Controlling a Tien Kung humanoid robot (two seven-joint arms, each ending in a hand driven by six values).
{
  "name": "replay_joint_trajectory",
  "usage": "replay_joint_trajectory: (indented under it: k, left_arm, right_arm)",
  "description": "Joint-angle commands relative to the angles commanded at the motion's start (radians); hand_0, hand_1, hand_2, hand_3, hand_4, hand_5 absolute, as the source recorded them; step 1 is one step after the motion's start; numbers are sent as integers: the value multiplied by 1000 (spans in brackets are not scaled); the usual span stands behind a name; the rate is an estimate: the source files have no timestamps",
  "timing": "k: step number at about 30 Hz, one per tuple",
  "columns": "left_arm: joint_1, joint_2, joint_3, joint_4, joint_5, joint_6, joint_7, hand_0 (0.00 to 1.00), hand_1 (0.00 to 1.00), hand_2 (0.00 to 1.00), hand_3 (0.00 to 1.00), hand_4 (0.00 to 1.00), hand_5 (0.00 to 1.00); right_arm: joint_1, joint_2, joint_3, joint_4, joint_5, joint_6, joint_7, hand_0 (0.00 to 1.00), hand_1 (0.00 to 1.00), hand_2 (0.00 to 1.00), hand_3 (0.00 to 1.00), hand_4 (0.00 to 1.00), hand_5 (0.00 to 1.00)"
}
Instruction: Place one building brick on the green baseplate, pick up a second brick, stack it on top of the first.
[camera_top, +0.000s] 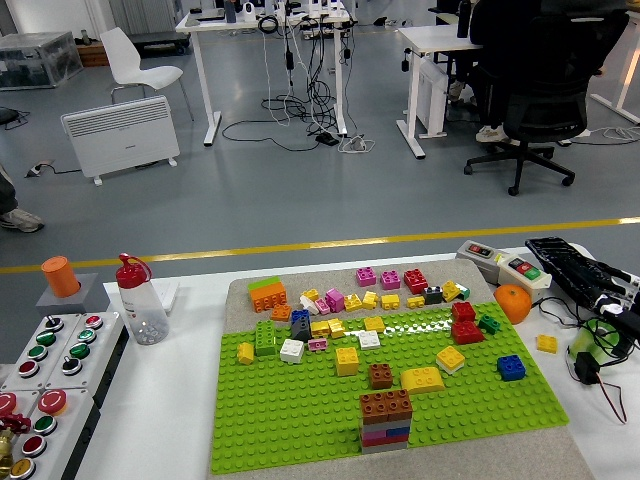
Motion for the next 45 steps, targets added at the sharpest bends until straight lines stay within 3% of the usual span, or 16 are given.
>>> replay_joint_trajectory:
  k: [8,18,26,45]
  left_arm:
    - [3,-1,-1,0,-14,7,-2,657,681,700,580,302,998]
    - [5,-4,9,0,-34,17,-3,657,682,700,580,302,998]
    - [5,-4,17,0,-49,23,-6,657,682,700,579,302,998]
    - [0,-4,29,0,-72,28,-8,658,681,701,578,301,998]
  right_arm:
    - [102,-38,-143,-23,-252,104,-76,760,742,727,745,651,63]
    - [146,-27,-272,-16,-617,156,-117,778,743,728,745,657,60]
    - [154,-27,-308,-9,-842,194,-145,768,748,729,750,653,62]
    - [189,-16,-348,-51,-1006,199,-158,765,753,738,757,653,66]
